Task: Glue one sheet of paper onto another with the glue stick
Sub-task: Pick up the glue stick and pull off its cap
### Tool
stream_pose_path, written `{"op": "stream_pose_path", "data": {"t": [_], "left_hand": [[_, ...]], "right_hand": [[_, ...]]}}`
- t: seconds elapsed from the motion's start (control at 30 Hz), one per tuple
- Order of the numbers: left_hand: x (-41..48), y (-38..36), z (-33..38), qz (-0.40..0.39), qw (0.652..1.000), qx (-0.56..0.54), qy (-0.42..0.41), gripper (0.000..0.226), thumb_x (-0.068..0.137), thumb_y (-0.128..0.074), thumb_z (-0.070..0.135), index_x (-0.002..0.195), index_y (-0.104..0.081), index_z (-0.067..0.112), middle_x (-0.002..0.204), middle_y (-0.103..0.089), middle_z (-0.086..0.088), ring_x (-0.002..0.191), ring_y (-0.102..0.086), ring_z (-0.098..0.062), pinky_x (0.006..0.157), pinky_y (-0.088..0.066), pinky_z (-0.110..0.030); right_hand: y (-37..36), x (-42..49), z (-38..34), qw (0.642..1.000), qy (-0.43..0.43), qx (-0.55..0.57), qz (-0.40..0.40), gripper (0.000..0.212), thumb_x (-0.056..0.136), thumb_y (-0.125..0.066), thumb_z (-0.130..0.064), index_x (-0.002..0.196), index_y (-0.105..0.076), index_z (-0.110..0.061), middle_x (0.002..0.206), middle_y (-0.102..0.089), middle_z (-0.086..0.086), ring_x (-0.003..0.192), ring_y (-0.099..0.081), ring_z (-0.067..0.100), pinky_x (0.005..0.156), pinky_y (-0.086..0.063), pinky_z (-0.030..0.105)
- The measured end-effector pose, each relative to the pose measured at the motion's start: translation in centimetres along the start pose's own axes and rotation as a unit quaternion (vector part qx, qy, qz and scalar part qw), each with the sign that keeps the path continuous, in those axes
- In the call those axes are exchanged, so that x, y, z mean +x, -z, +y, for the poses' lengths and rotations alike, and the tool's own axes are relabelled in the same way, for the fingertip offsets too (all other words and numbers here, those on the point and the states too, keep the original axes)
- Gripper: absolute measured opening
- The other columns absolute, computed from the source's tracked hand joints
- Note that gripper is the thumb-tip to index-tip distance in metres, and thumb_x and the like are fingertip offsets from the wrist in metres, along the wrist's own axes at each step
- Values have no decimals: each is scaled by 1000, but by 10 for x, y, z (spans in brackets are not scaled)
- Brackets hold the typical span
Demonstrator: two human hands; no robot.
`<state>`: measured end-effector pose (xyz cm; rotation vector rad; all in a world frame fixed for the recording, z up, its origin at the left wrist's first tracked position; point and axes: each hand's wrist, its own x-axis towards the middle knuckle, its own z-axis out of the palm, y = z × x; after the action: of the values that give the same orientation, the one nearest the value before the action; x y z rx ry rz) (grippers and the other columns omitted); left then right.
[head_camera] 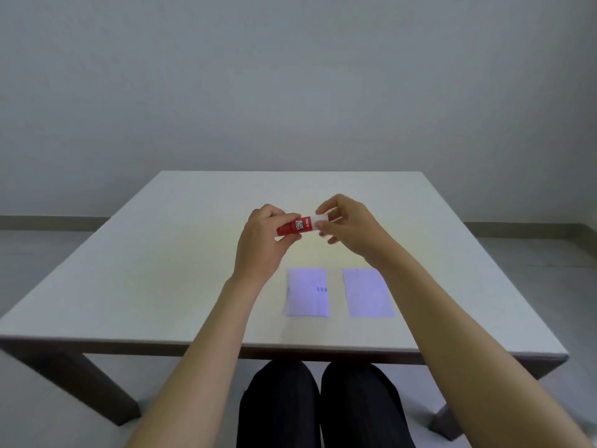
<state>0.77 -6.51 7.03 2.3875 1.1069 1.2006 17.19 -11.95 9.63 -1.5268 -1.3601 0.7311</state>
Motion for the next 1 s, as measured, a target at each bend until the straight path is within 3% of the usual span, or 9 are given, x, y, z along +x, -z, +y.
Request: {"op": "stream_pose_path", "data": {"t": [0.1,0.2,0.37,0.47,0.53,0.6,0.7,0.83,1.0], "left_hand": [[2,4,1,10,1000,2,0,35,76,-75,13,110,-70,16,90,-55,4,90,-53,-20,74,-42,-27],[2,4,3,14,1000,4,-1,35,75,-76,14,110,-70,16,90,-54,6,89,-52,-18,73,-41,-26],[3,6,-1,18,1000,11,6,35,75,-76,14,109,-70,18,92,-57,3,89,-49,-15,73,-40,-25],[3,7,0,15,1000,8,6,35,75,-76,14,110,-70,18,92,-57,4,91,-51,-16,73,-43,-27],[4,6,2,16,1000,8,2,35,76,-75,15,110,-70,18,91,-56,5,91,-51,-17,72,-44,-29],[4,5,3,15,1000,12,2,35,76,-75,15,110,-70,19,93,-58,3,92,-51,-17,71,-43,-28],[4,6,1,11,1000,22,19,34,76,-75,18,110,-70,21,94,-58,4,93,-52,-17,70,-43,-28],[5,6,-1,8,999,25,32,33,77,-74,20,110,-69,23,93,-57,7,93,-52,-17,69,-46,-31],[5,4,-7,-6,998,32,52,30,78,-73,29,108,-69,29,90,-57,10,82,-53,-13,63,-41,-27]], "right_hand": [[2,0,-3,1000,-18,16,11,39,80,-70,-40,111,-56,-20,96,-64,2,75,-64,15,64,-51,28],[3,2,-3,996,-75,-27,47,51,87,-49,-60,86,-67,-12,68,-69,2,50,-61,14,51,-47,23],[8,0,-2,999,9,-19,-47,8,92,-58,-16,96,-63,-11,73,-65,2,61,-62,15,64,-46,27],[6,2,-7,998,-6,-43,-38,30,85,-67,-33,110,-58,-18,86,-67,3,65,-64,15,63,-45,25],[1,4,-11,998,-43,-52,-19,37,88,-57,-49,91,-62,-12,69,-68,5,50,-60,16,56,-46,24],[-2,7,-11,997,-40,-70,-2,35,94,-50,-39,75,-59,-11,59,-63,3,43,-54,16,52,-43,26],[-1,7,-9,996,11,-77,-34,5,89,-59,-22,91,-58,-18,77,-63,2,59,-55,13,56,-41,26],[-2,8,-8,998,-40,-46,-25,30,88,-59,-43,93,-58,-14,71,-65,0,51,-55,12,54,-41,24],[0,10,1,1000,6,1,3,10,91,-59,-14,95,-64,-8,70,-64,2,55,-59,12,60,-47,24]]}}
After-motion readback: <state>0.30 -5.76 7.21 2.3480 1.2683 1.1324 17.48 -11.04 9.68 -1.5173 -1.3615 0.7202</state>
